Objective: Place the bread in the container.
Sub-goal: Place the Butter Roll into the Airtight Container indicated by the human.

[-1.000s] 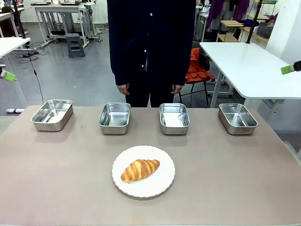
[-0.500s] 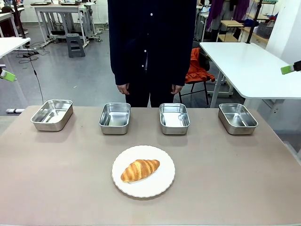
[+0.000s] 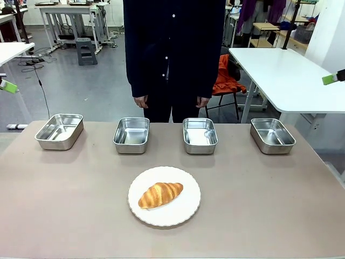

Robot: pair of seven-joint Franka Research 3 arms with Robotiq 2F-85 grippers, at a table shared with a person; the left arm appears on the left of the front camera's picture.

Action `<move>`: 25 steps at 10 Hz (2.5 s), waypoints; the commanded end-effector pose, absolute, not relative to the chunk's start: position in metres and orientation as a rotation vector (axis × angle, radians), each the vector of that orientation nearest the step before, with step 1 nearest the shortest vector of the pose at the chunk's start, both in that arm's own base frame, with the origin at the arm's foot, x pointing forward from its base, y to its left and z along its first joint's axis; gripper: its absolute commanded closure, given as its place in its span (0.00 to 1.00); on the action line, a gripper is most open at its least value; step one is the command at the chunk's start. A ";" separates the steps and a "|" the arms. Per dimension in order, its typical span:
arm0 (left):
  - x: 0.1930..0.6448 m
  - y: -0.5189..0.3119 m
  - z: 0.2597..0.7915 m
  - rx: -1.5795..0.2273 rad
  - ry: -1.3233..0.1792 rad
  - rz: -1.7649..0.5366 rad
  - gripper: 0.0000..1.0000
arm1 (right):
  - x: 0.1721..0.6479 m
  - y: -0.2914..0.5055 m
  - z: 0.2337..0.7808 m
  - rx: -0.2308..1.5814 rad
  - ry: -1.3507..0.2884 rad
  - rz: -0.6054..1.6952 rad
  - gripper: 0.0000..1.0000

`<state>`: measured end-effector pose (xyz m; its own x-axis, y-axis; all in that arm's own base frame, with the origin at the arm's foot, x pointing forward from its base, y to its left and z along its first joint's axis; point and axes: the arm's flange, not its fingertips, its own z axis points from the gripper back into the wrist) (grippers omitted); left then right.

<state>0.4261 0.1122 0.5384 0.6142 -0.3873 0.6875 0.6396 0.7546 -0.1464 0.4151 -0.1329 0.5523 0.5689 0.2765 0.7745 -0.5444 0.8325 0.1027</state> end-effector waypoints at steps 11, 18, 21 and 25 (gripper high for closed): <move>0.426 0.112 0.540 -0.402 -0.692 -0.606 0.00 | 0.416 -0.133 0.552 0.368 -0.848 0.492 0.00; 0.426 0.112 0.540 -0.402 -0.692 -0.606 0.00 | 0.416 -0.133 0.552 0.368 -0.848 0.492 0.00; 0.426 0.112 0.540 -0.402 -0.692 -0.606 0.00 | 0.416 -0.133 0.552 0.368 -0.848 0.492 0.00; 0.426 0.112 0.540 -0.402 -0.692 -0.606 0.00 | 0.416 -0.133 0.552 0.368 -0.848 0.492 0.00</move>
<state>0.4261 0.1122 0.5385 0.6142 -0.3873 0.6875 0.6396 0.7546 -0.1464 0.4150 -0.1332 0.5523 0.5693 0.2762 0.7743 -0.5440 0.8327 0.1029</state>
